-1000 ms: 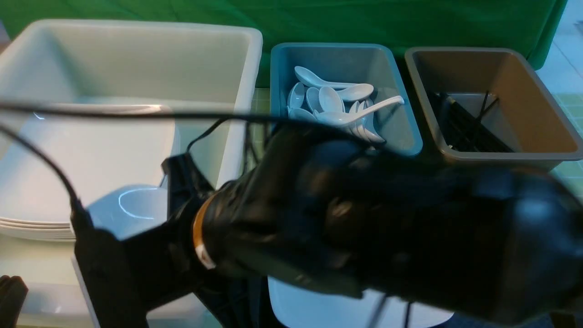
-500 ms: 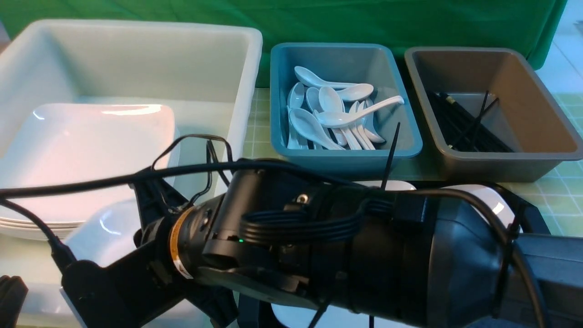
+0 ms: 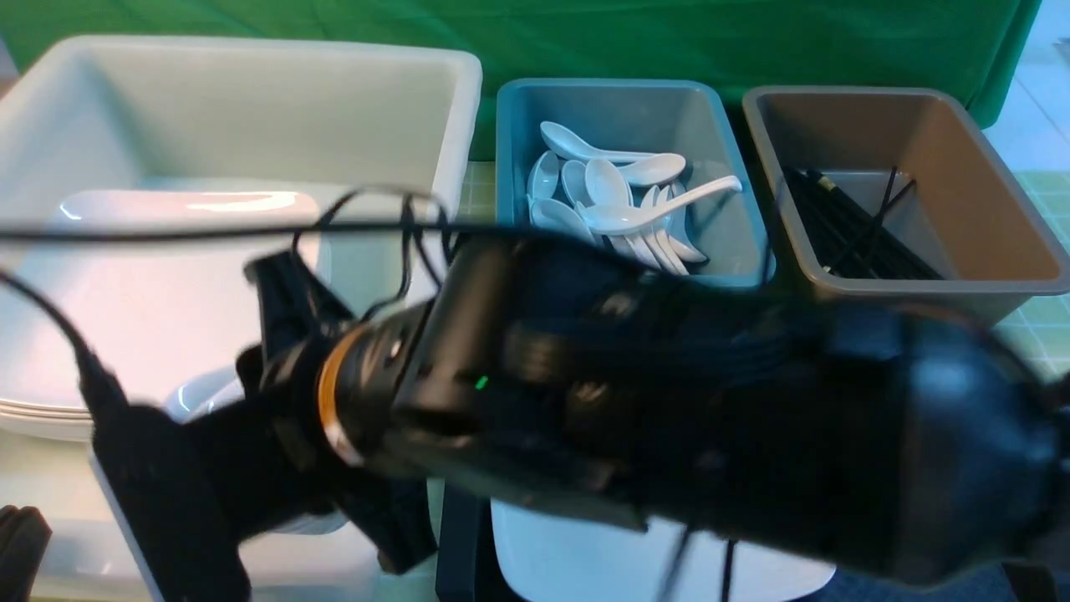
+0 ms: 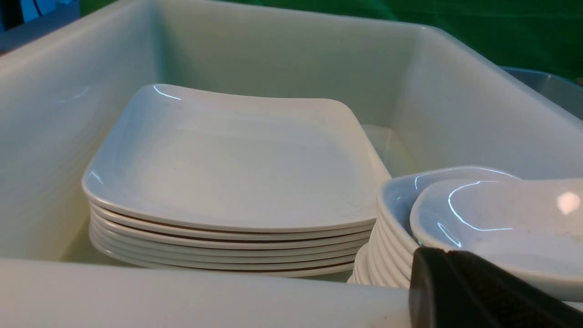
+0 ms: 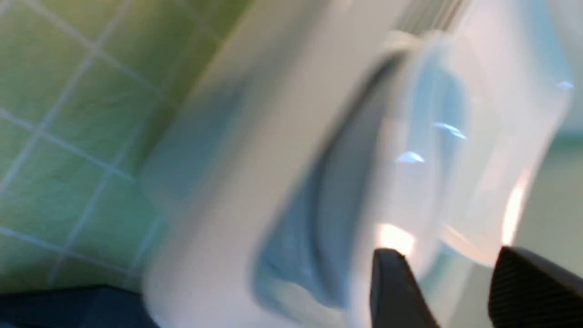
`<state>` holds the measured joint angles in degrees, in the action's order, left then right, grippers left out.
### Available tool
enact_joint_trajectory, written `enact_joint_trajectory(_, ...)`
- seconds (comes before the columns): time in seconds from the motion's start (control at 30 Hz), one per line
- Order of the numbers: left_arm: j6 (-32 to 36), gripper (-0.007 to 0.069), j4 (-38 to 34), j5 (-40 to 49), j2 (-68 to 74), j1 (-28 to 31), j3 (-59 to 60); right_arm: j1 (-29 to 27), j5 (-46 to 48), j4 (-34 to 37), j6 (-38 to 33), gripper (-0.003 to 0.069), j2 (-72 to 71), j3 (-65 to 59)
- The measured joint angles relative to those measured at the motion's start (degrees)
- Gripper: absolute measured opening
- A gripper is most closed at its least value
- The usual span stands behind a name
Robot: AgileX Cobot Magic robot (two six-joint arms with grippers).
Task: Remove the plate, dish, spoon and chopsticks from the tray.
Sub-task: Use the right arm to put the small plate into the large storage box on the left, then use the right arm to grab a small plate from the dinner plate
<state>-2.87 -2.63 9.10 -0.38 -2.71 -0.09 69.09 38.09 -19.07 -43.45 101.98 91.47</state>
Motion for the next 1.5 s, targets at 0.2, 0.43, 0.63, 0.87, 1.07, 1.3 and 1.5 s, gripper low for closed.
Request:
enact_joint_trajectory(0.2,0.0,0.0,0.0,0.0,0.0,0.0,0.0,-0.2,8.6,-1.5,8.6,0.0182,-7.0,3.7)
enact_joint_trajectory(0.43,0.2,0.0,0.0,0.0,0.0,0.0,0.0,-5.9,27.8,-7.5,25.1,0.0083,-15.8,3.9)
enact_joint_trajectory(0.63,0.2,0.0,0.0,0.0,0.0,0.0,0.0,-22.1,30.8,-6.2,34.6,0.0022,-23.5,-2.5)
enact_joint_trajectory(0.87,0.2,0.0,0.0,0.0,0.0,0.0,0.0,-45.5,25.5,6.8,36.4,0.0031,-23.1,-19.2)
enact_joint_trajectory(1.07,0.2,0.0,0.0,0.0,0.0,0.0,0.0,-51.3,11.4,10.0,33.5,0.0226,-17.4,-31.6)
enact_joint_trajectory(1.3,0.1,0.0,0.0,0.0,0.0,0.0,0.0,-49.0,2.3,10.7,21.1,0.0453,-8.6,-33.7)
enact_joint_trajectory(1.5,0.0,0.0,0.0,0.0,0.0,0.0,0.0,-48.6,0.7,10.3,13.6,0.0422,-2.1,-33.7)
